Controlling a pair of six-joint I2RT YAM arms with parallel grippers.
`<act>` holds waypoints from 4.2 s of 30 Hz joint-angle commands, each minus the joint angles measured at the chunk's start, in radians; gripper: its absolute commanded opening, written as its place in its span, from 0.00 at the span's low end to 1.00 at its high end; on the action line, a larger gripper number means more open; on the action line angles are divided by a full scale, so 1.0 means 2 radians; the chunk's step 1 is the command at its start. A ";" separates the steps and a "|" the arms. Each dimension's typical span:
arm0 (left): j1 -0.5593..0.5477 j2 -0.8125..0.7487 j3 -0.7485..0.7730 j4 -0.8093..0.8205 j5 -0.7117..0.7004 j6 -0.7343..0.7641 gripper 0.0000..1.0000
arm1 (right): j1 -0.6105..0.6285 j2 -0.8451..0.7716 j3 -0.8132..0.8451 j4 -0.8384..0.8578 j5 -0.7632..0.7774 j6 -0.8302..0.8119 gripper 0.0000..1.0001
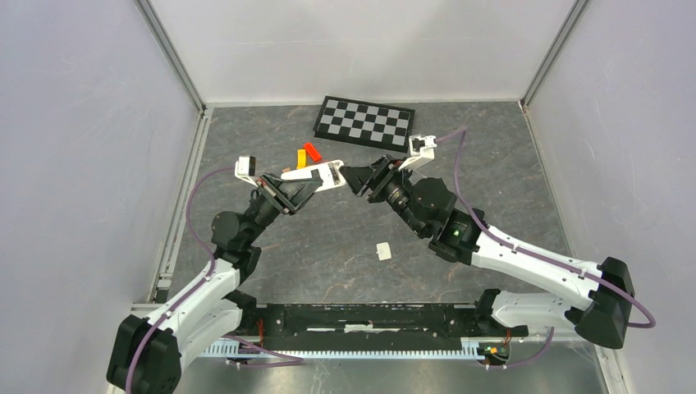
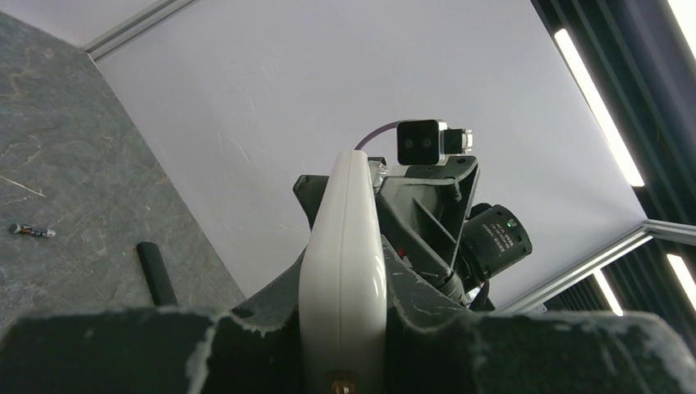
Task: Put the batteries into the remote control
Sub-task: Load the battery into the remote control.
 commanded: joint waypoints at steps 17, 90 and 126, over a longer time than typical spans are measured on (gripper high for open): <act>0.000 0.014 0.034 0.032 0.004 0.021 0.02 | 0.010 0.021 0.043 -0.052 0.010 -0.083 0.42; -0.001 0.003 -0.008 0.085 0.032 0.077 0.02 | -0.025 0.062 -0.020 0.203 -0.110 0.278 0.67; 0.000 0.023 0.007 0.065 -0.004 -0.005 0.02 | -0.042 0.032 -0.090 0.258 -0.131 0.185 0.87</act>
